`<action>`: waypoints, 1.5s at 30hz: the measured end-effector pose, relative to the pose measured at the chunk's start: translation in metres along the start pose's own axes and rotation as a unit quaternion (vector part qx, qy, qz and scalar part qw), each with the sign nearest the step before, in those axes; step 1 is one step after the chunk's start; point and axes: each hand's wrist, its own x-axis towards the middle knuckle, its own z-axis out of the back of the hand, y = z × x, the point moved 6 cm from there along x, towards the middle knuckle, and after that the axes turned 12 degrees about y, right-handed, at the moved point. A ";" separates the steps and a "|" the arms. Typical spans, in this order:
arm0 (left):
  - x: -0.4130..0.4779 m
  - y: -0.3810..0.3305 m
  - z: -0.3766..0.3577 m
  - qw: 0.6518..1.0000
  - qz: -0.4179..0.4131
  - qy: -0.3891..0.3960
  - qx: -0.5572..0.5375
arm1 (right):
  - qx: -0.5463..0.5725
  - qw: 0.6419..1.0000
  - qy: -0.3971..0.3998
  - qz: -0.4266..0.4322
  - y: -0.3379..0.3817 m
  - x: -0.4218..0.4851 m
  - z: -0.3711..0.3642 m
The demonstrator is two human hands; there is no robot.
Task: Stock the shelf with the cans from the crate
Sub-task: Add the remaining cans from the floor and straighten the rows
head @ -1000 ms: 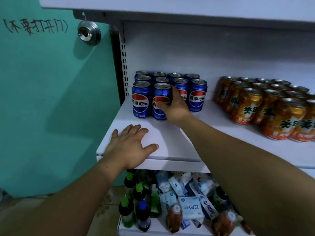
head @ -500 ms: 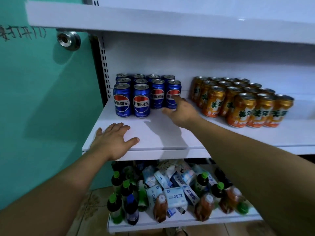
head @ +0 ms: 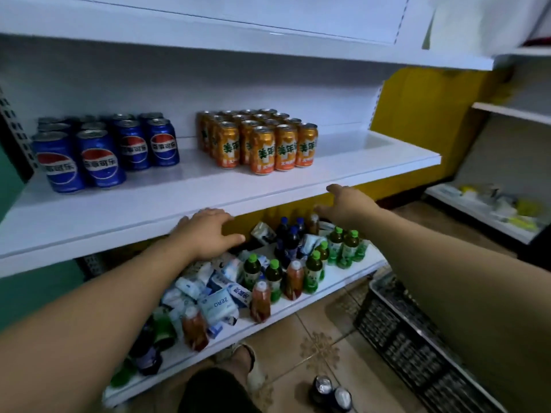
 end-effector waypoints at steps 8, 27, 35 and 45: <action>0.028 -0.193 -0.130 0.975 -0.168 0.140 0.026 | 0.016 0.992 0.043 -0.121 -0.162 -0.060 -0.061; 0.118 -0.181 -0.412 0.907 -0.050 0.412 -0.076 | 0.111 0.920 0.335 -0.169 -0.280 0.018 -0.381; 0.164 -0.166 -0.496 0.890 -0.047 0.449 -0.068 | 0.139 0.882 0.428 -0.139 -0.287 0.045 -0.495; 0.187 -0.178 -0.582 0.872 -0.054 0.480 -0.081 | 0.082 0.867 0.481 -0.099 -0.291 0.064 -0.597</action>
